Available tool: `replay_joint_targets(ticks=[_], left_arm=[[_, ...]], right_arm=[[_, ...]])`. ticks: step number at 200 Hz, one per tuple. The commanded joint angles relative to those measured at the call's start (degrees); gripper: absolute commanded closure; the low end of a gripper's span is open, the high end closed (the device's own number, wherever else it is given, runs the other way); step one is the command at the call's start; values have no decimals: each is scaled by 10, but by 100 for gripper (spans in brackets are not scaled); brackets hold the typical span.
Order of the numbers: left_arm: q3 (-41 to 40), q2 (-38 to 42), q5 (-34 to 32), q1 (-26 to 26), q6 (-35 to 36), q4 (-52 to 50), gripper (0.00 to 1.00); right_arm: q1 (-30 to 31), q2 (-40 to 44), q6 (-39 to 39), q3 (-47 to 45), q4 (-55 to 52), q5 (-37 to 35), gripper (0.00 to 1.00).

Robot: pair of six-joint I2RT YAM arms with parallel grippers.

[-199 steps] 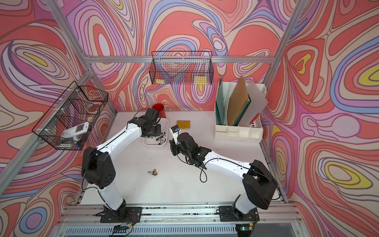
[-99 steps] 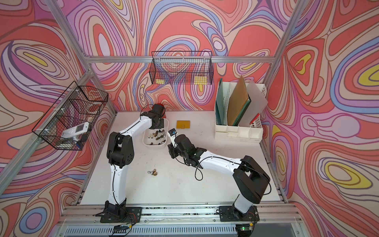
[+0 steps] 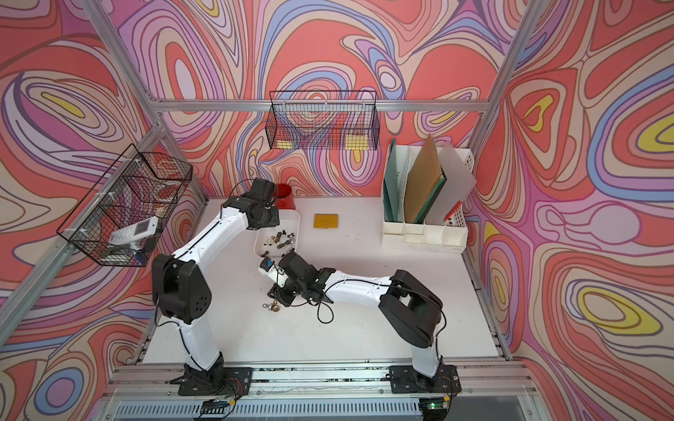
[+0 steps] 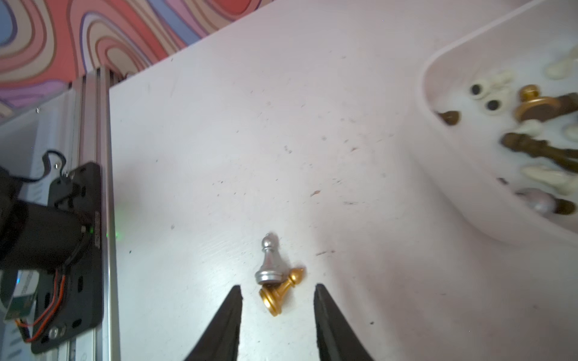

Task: Put the chess pieces into the storage box
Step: Pick up the chess piece at the center of the board.

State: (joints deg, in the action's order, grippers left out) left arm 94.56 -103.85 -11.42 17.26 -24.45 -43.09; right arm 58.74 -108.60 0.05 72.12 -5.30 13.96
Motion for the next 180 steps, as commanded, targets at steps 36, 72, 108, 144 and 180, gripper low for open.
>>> replay_joint_targets(ticks=[36,72,108,144,180], left_arm=[[-281,182,150,-2,-106,-3,66],[-406,239,225,-2,-155,44,66],[-484,260,263,1,-190,86,65],[-527,257,263,5,-204,109,64],[-556,253,256,5,-224,132,64]], right_arm=[[6,-28,-7,-29,17,-10,55],[8,-45,-12,-48,30,-13,55],[13,-65,-12,-48,46,-22,54],[13,-79,-2,-48,61,-53,54],[13,-74,3,-62,81,-97,54]])
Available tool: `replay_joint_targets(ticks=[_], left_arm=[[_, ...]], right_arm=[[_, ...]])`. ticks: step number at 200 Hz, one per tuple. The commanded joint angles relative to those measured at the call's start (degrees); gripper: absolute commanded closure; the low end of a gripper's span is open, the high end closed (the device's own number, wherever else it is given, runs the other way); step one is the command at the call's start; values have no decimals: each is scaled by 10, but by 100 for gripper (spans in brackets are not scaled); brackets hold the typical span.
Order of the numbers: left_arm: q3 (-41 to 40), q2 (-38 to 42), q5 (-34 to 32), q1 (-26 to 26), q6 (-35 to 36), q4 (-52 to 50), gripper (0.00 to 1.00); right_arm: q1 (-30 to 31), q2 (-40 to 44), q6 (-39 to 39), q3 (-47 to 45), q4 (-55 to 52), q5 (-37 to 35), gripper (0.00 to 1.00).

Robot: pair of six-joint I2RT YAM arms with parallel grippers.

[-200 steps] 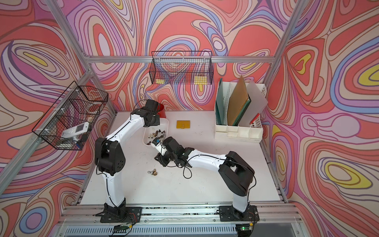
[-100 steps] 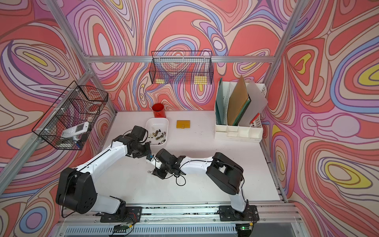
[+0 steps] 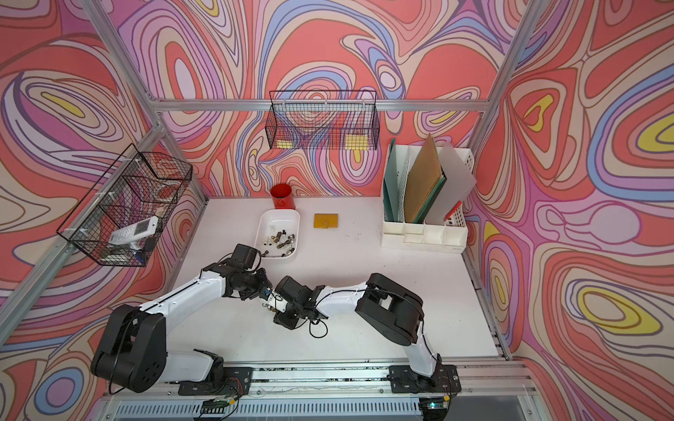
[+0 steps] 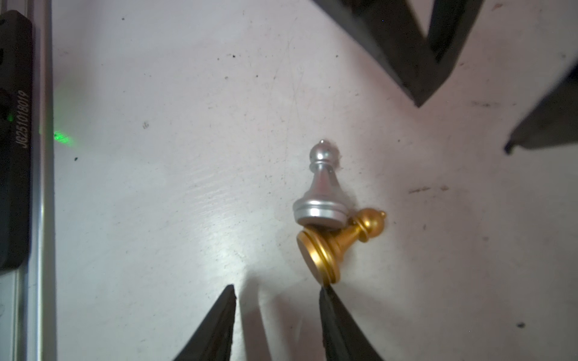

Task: Put the chess pieces into the storage box
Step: Pick up the chess piece at the center of the board.

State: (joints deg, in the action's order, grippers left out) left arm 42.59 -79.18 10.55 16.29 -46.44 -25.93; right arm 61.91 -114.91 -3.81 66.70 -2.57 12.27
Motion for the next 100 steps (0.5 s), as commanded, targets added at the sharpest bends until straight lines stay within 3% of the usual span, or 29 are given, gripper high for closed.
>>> replay_joint_targets(ticks=[1,32,77,100], left_arm=[[-37,7,37,14,-5,-39,64],[-54,24,13,13,-29,-33,65],[-11,83,-95,-5,-4,-92,64],[8,76,-91,-9,4,-103,64]], right_arm=[[-19,-10,41,-9,54,-81,54],[-19,12,45,-40,99,-83,54],[-19,43,69,-81,153,-82,54],[-19,26,75,-71,157,-90,54]])
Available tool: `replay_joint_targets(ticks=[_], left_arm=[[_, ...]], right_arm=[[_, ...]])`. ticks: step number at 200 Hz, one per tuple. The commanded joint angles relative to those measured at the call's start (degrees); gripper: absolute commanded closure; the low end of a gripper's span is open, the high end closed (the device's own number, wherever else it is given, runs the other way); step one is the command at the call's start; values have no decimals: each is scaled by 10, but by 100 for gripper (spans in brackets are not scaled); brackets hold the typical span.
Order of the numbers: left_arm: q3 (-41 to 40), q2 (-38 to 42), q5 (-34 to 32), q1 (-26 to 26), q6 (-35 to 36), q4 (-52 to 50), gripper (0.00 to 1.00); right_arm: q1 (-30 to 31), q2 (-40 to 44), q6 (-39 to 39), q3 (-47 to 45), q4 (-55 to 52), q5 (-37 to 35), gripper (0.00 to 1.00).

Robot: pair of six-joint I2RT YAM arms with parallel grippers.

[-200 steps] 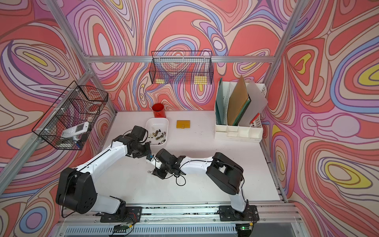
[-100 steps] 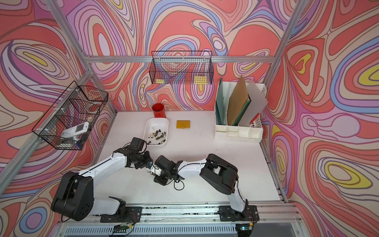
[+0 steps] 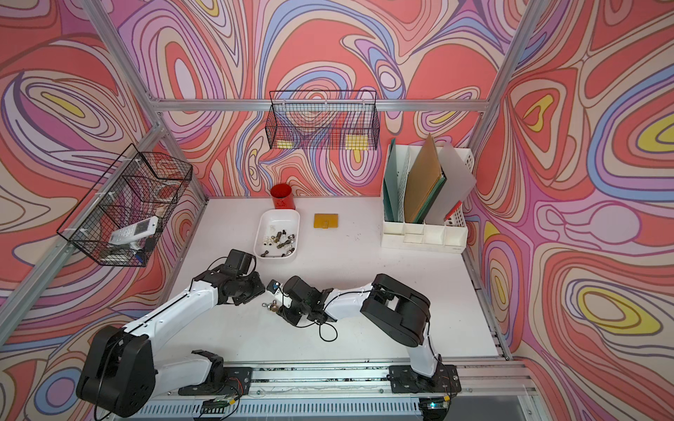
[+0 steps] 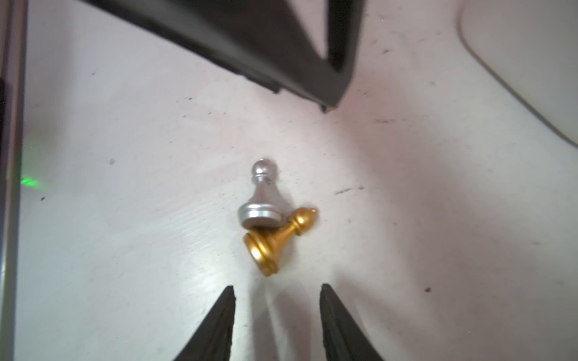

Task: Put the chess pieces into the storage box
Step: Pick up the chess piece at the center of the board.

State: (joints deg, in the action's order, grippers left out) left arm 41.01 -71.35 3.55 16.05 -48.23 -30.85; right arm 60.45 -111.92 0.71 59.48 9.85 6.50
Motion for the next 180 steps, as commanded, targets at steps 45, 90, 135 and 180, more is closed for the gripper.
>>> replay_joint_targets(ticks=[45,90,135,180], left_arm=[[-30,-7,60,-6,-9,-14,64],[-70,-3,82,-7,-20,5,64],[-90,-25,101,-6,-25,39,63],[-102,-40,110,-6,-27,57,64]], right_arm=[[-4,-39,27,22,47,4,53],[-4,-47,17,20,49,47,51],[-4,-56,3,24,55,90,46],[-5,-63,-6,33,47,120,44]])
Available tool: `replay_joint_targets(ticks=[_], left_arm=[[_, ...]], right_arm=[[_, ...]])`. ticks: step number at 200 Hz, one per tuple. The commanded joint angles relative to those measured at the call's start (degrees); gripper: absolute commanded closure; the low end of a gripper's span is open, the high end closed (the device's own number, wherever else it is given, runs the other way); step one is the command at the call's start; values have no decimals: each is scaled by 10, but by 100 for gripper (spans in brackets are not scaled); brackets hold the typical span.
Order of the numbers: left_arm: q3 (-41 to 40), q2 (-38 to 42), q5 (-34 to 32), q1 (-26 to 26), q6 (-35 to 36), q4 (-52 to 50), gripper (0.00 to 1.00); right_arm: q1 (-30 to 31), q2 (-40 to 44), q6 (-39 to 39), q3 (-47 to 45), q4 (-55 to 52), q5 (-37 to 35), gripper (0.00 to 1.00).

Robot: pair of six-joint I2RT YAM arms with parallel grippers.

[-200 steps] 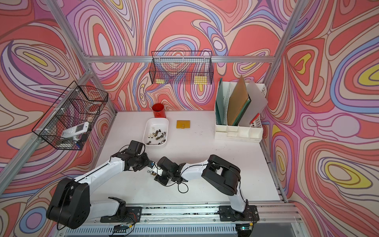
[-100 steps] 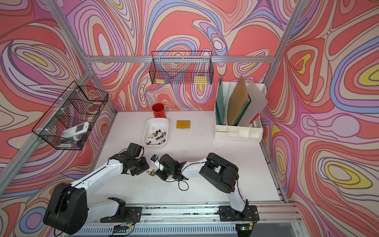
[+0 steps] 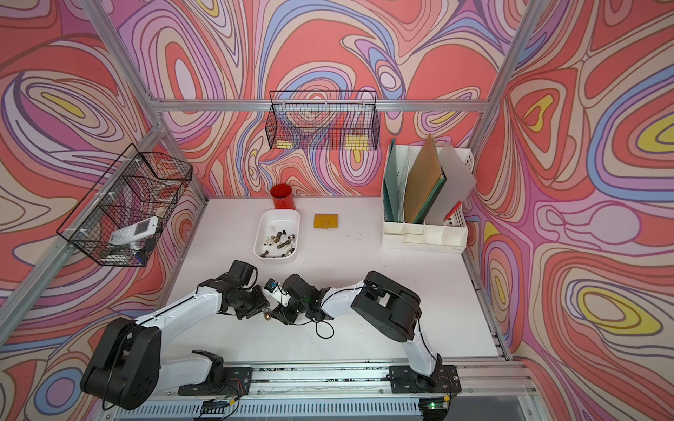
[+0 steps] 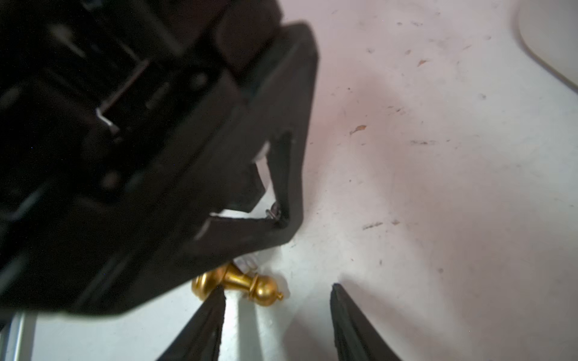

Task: Put the chess pieces into the storage box
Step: Pick up the chess piece at the center of the board.

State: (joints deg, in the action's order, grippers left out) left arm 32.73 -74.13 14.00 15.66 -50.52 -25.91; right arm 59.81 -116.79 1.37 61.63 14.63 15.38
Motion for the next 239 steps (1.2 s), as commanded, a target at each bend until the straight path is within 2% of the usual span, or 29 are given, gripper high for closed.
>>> replay_joint_targets(ticks=[1,32,94,133,201,239], left_arm=[[-20,-12,5,-2,-5,8,64],[-26,-5,2,-2,-7,13,69],[-52,4,-7,-3,-10,11,86],[-52,17,-31,-2,-12,-1,91],[-48,23,-57,-3,-6,-16,95],[-54,35,-59,-4,-14,-14,98]], right_arm=[[2,-14,-14,11,-1,33,44],[2,-27,-25,21,-12,66,44],[2,-35,-51,39,-46,107,50],[1,-48,-83,65,-97,104,54],[2,-76,-123,106,-163,78,53],[2,-78,-140,112,-183,97,54]])
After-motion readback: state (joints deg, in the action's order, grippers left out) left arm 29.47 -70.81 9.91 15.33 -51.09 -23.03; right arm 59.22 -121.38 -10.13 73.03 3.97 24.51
